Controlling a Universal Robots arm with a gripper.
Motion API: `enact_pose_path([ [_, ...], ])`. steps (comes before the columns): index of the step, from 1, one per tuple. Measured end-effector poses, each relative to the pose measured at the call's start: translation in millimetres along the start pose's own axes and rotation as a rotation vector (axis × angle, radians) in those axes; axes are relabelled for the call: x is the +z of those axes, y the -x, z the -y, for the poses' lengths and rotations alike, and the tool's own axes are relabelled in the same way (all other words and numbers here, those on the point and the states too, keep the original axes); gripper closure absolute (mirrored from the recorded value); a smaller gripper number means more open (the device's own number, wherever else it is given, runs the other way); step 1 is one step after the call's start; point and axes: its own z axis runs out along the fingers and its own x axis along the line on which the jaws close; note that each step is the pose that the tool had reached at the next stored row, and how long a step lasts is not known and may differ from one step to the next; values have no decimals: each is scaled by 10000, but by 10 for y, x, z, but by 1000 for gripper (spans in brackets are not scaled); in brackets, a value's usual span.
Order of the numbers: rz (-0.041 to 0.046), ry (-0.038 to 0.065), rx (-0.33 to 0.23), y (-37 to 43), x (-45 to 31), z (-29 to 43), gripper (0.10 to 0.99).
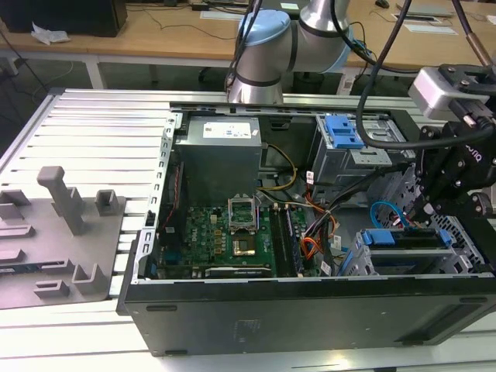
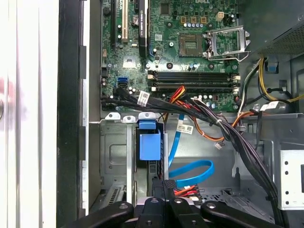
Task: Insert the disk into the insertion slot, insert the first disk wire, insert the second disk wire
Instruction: 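Insert the second disk wire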
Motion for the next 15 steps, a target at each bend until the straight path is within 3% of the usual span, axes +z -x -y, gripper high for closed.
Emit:
enact_pose_path([
  [6, 1, 0, 0, 0, 2, -1, 980],
  [9, 1, 0, 0, 0, 2, -1, 847],
  [12, 12, 3, -108, 0, 15, -10, 847],
  [15, -15, 19, -608, -20, 105, -6, 847],
])
